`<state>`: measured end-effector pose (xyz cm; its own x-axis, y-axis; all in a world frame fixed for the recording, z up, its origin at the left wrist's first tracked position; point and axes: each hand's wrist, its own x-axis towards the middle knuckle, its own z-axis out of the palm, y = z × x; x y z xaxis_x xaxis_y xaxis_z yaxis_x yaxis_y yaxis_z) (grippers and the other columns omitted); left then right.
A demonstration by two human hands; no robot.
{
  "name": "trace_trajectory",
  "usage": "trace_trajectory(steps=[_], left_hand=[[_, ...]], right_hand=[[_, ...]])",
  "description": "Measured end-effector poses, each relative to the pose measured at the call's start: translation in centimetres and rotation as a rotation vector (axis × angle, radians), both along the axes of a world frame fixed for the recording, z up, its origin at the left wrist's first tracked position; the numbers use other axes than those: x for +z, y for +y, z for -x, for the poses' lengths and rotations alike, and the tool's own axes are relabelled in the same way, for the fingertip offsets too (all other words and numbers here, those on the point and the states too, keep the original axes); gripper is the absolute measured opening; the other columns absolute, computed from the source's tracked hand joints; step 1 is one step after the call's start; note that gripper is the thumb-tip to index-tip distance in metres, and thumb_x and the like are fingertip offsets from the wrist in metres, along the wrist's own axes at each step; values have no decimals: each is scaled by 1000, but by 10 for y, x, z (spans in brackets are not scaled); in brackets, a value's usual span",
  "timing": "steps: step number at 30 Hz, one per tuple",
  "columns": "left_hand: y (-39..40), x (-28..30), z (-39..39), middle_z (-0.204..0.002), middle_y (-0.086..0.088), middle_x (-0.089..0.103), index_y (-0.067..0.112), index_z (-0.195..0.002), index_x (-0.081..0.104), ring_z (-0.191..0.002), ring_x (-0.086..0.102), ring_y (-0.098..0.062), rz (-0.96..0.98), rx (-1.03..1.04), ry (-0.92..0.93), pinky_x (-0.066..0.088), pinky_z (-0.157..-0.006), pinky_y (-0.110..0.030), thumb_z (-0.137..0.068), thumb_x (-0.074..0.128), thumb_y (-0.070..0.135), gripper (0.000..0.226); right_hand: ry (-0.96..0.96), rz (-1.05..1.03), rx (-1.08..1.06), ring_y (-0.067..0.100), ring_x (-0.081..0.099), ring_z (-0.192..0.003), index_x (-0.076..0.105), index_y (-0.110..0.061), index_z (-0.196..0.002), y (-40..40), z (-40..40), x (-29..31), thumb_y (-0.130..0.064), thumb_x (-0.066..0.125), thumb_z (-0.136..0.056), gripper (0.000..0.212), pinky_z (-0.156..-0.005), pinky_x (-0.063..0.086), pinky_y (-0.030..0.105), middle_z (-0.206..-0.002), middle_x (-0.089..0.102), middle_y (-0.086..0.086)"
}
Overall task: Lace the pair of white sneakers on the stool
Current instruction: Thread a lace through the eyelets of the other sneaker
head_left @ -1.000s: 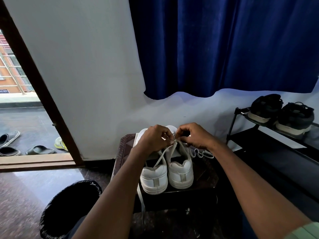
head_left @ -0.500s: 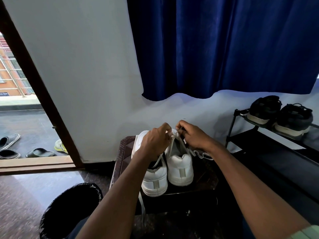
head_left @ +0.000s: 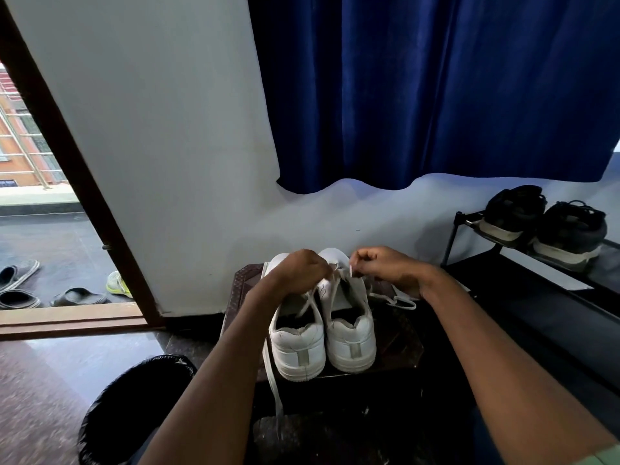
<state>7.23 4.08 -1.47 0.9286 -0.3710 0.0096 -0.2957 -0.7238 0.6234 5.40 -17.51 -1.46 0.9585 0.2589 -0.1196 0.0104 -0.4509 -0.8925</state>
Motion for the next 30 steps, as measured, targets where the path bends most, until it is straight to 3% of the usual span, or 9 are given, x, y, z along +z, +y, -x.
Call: trace_trajectory(steps=[4,7,9,12,17,22,25,27,30], left_hand=[[-18,4,9,-83,-5,76,-1,-92,71,-73,69,-16,660,152,125,55,-72,-28,-102,47,36,45],[-22,10,12,-61,-3,53,10,-85,57,-51,52,-17,1042,222,258,55,-59,-29,-109,43,28,33],[-18,8,5,-60,3,37,14,-82,52,-50,35,-13,940,249,188,44,-47,-26,-110,40,32,35],[-13,0,-6,-61,-1,40,4,-80,55,-53,36,-20,586,290,-68,37,-54,-32,-103,38,45,50],[-18,2,-15,-62,-11,46,-2,-73,47,-57,39,-29,318,244,-248,34,-58,-36,-108,40,37,53],[-11,-4,-22,-67,-15,58,0,-76,48,-59,53,-36,310,233,-245,51,-62,-48,-107,41,42,52],[6,-4,-20,-81,-10,67,10,-80,57,-76,66,-35,130,252,-325,53,-69,-45,-106,48,44,44],[19,-2,-14,-104,-6,65,17,-97,65,-95,64,-29,-41,368,-453,50,-82,-42,-101,59,42,26],[23,10,1,-115,-7,64,20,-111,67,-101,63,-28,-166,519,-532,51,-81,-39,-92,74,39,27]], right_hand=[[9,-597,-249,25,69,-91,69,-9,-94,14,-1,13,-31,54,-106,30,-90,53,41,-91,75,10],[123,-979,-357,17,51,-53,54,-19,-76,25,-3,14,-35,52,-107,35,-62,52,33,-59,49,0],[96,-911,-434,12,26,-43,47,-21,-72,26,-7,11,-35,51,-107,38,-42,29,24,-54,32,-4],[22,-727,-510,10,18,-41,42,-22,-70,16,-13,10,-31,50,-107,39,-39,19,19,-52,30,-5],[-131,-531,-516,12,20,-44,37,-21,-70,7,-18,11,-27,50,-109,41,-44,22,20,-56,30,-2],[-212,-412,-502,13,32,-47,43,-18,-71,5,-19,7,-33,55,-107,41,-49,36,29,-57,39,-2],[-303,102,-461,18,55,-72,58,-11,-86,-3,-22,-2,-38,65,-99,30,-70,49,36,-78,61,6],[-403,493,-515,19,52,-96,59,-17,-100,-7,-18,-4,-39,72,-93,27,-83,50,38,-99,58,0],[-441,511,-583,24,63,-84,62,-17,-78,-8,-4,9,-40,76,-89,29,-72,51,34,-81,65,-1]])
